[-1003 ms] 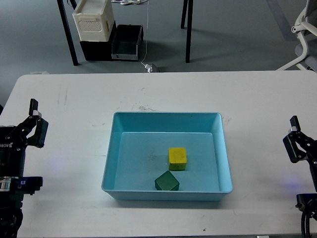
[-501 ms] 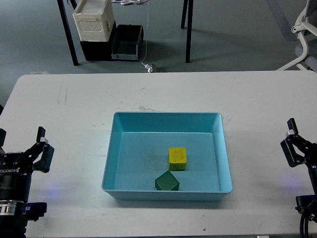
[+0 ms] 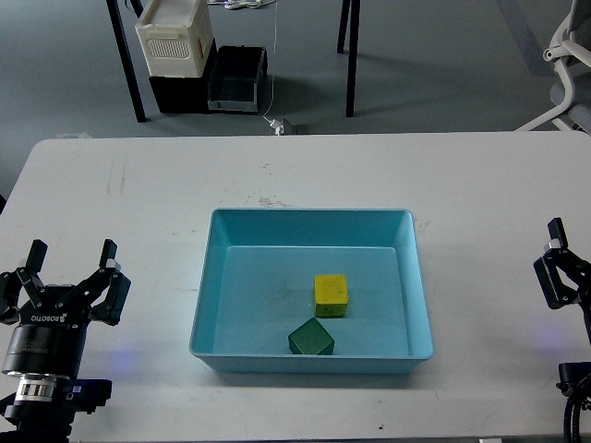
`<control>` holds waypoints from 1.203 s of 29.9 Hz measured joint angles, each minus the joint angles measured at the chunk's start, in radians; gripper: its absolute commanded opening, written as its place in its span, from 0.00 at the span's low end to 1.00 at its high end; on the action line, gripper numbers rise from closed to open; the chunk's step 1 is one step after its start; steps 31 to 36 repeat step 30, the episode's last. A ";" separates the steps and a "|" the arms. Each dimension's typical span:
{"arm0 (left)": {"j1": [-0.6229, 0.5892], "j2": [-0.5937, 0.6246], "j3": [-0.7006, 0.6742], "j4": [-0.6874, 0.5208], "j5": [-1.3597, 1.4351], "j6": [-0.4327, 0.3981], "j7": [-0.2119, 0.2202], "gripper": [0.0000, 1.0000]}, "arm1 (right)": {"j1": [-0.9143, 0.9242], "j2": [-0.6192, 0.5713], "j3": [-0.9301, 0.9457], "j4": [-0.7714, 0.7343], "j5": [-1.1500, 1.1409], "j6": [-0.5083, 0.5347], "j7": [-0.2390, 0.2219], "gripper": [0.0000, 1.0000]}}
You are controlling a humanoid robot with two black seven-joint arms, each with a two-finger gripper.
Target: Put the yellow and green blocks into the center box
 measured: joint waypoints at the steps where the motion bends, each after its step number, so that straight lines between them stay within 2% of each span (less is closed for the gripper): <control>1: 0.000 0.000 0.000 0.000 0.000 0.000 0.000 1.00 | 0.000 0.000 -0.004 0.001 -0.001 0.000 -0.001 1.00; 25: -0.014 0.000 -0.011 0.002 0.003 0.000 0.001 1.00 | -0.021 0.000 -0.222 0.033 -0.136 0.004 -0.014 1.00; 36: -0.015 0.000 -0.008 0.003 0.003 0.000 0.001 1.00 | -0.020 0.000 -0.245 0.033 -0.160 0.005 -0.014 1.00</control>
